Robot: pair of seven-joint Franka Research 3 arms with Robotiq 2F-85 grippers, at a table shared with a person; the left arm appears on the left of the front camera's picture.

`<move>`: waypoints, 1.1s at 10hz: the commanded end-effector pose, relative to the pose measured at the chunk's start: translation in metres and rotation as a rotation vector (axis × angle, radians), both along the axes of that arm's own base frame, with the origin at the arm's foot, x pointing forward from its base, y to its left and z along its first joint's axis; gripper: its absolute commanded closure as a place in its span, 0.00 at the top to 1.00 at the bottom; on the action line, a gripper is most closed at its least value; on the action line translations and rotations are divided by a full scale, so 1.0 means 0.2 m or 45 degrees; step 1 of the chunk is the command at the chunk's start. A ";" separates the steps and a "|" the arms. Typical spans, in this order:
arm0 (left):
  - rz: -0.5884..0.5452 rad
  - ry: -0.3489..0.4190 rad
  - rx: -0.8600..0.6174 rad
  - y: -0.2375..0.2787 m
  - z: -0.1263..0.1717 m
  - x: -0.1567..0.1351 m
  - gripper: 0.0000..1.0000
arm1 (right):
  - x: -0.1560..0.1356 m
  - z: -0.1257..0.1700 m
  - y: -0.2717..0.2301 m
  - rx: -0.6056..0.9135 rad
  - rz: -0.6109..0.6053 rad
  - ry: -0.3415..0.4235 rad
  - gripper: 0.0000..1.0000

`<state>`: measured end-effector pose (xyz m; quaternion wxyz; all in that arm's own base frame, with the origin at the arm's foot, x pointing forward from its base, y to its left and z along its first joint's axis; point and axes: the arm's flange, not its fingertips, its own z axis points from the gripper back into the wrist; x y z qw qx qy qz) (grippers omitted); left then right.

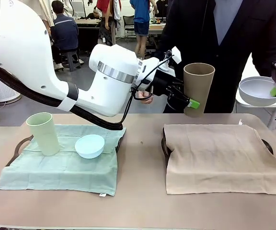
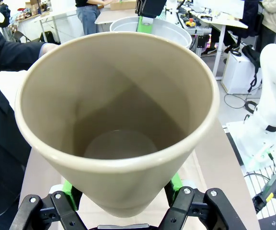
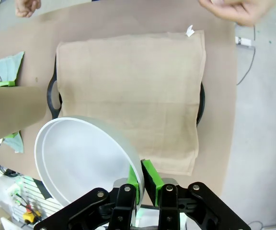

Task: Set up a tray with a mat and arrange the tableware.
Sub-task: Place the Picnic Bowl and Reusable plastic cup back onto the Handle tray in front of the human's position.

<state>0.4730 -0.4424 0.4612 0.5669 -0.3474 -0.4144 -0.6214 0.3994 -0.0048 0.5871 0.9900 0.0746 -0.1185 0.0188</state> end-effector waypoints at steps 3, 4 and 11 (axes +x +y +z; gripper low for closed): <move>-0.006 -0.004 -0.006 0.00 0.02 0.00 0.28 | 0.00 -0.01 0.00 0.004 -0.001 -0.011 0.00; -0.006 -0.004 -0.006 0.00 0.02 0.00 0.28 | 0.00 -0.01 0.00 0.004 -0.001 -0.011 0.00; -0.072 -0.012 -0.016 -0.03 -0.22 0.09 0.82 | 0.23 -0.37 0.02 -0.018 0.194 0.030 0.07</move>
